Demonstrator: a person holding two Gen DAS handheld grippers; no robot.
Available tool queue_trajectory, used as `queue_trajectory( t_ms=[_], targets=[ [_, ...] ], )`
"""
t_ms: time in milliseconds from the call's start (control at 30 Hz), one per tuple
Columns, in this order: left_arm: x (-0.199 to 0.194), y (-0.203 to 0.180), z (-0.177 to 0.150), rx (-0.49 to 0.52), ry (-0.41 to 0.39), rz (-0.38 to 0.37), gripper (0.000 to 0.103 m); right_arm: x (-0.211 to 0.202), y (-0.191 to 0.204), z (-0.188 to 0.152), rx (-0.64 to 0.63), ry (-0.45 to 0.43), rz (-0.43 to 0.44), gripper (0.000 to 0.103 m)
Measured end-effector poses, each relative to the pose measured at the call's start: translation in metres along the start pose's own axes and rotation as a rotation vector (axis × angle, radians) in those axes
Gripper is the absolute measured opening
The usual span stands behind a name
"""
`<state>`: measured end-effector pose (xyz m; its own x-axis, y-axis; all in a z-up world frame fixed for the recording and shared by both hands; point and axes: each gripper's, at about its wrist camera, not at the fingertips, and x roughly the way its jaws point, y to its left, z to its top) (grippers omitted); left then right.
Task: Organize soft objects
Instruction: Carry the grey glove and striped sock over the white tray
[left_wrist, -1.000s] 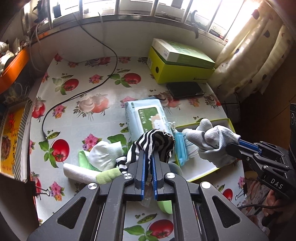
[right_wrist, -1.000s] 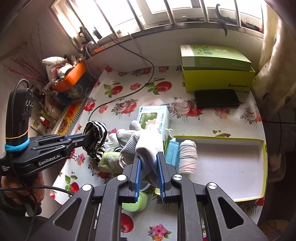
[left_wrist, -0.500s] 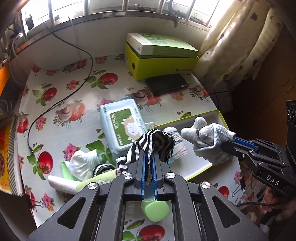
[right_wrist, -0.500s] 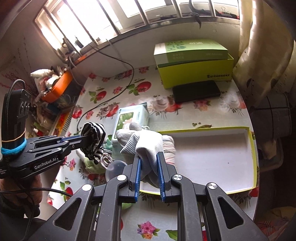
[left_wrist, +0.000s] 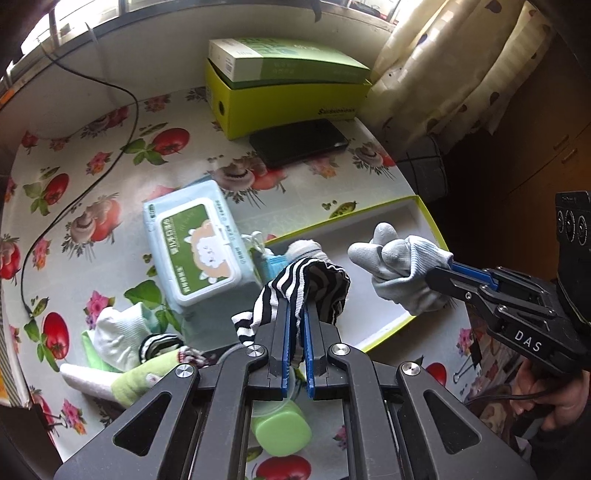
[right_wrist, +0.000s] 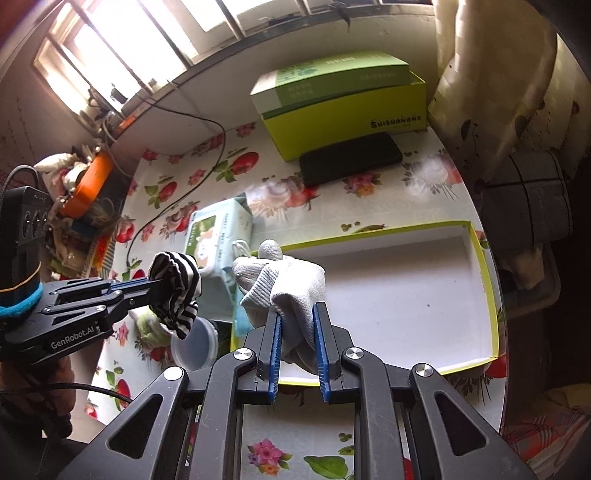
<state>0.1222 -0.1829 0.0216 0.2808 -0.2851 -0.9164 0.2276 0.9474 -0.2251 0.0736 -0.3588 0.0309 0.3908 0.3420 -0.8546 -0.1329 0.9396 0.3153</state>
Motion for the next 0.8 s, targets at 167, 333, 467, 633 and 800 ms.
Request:
queue_trajectory(
  t_ms=[167,333,467,633,800],
  targets=[
    [0.022,-0.014,0.002,0.037,0.051,-0.032,0.006,0.004,-0.016,-0.001,0.034,0.01,-0.021,0.016],
    [0.047,-0.028,-0.002,0.088,0.124,-0.071,0.006,0.009,-0.027,-0.002,0.055,0.021,-0.032,0.016],
    [0.068,-0.036,-0.008,0.129,0.182,-0.08,0.006,0.015,-0.033,-0.004,0.068,0.036,-0.034,0.016],
    [0.091,-0.039,-0.013,0.162,0.244,-0.069,0.007,0.022,-0.038,-0.006,0.08,0.051,-0.034,0.016],
    [0.101,-0.042,-0.015,0.166,0.259,-0.081,0.008,0.028,-0.041,-0.004,0.087,0.059,-0.04,0.016]
  ],
)
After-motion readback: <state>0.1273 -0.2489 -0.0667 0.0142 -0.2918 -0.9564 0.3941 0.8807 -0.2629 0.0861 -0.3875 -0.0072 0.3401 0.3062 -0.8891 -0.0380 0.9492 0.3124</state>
